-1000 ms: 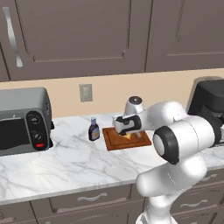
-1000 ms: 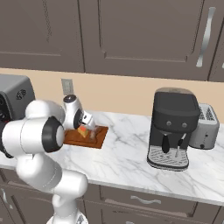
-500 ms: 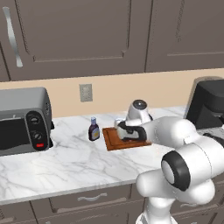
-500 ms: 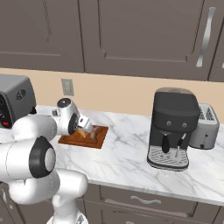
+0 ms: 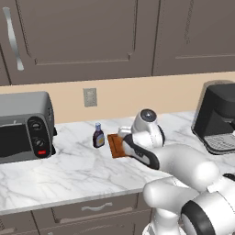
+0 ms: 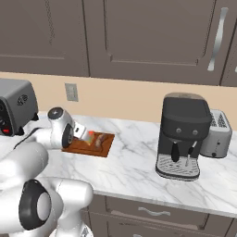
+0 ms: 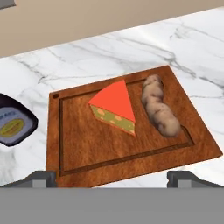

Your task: Retrieve the reheated potato from the microwave, then place the potato, cheese, and condiment on the cutting board.

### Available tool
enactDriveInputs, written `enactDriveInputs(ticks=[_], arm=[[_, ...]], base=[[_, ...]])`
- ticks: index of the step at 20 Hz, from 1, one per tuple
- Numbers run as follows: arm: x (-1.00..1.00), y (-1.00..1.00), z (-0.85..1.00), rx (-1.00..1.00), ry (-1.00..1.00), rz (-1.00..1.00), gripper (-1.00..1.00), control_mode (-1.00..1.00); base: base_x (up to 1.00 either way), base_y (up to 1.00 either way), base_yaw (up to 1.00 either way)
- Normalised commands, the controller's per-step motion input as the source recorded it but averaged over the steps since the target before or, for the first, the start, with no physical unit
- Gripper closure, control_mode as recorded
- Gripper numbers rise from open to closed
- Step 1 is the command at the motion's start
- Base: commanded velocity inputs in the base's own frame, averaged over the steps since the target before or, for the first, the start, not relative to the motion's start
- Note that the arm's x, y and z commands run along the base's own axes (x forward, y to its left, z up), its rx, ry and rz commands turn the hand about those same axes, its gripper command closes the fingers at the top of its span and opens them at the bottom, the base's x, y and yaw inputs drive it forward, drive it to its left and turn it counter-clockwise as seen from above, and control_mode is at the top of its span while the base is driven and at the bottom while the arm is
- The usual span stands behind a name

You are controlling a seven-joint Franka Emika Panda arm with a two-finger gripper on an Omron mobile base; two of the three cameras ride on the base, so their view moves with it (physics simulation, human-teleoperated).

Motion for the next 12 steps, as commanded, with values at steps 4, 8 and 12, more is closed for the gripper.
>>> enactDriveInputs(ticks=[4,8,12], arm=[[-0.24,0.35,0.36,0.00,-0.02,0.09,-1.00,-1.00],[-0.19,0.33,0.45,0.00,0.03,0.05,-1.00,-1.00],[-0.23,0.29,0.41,0.00,0.06,0.10,-1.00,-1.00]], base=[[0.00,0.00,0.00],[0.00,0.00,0.00],[0.00,0.00,0.00]])
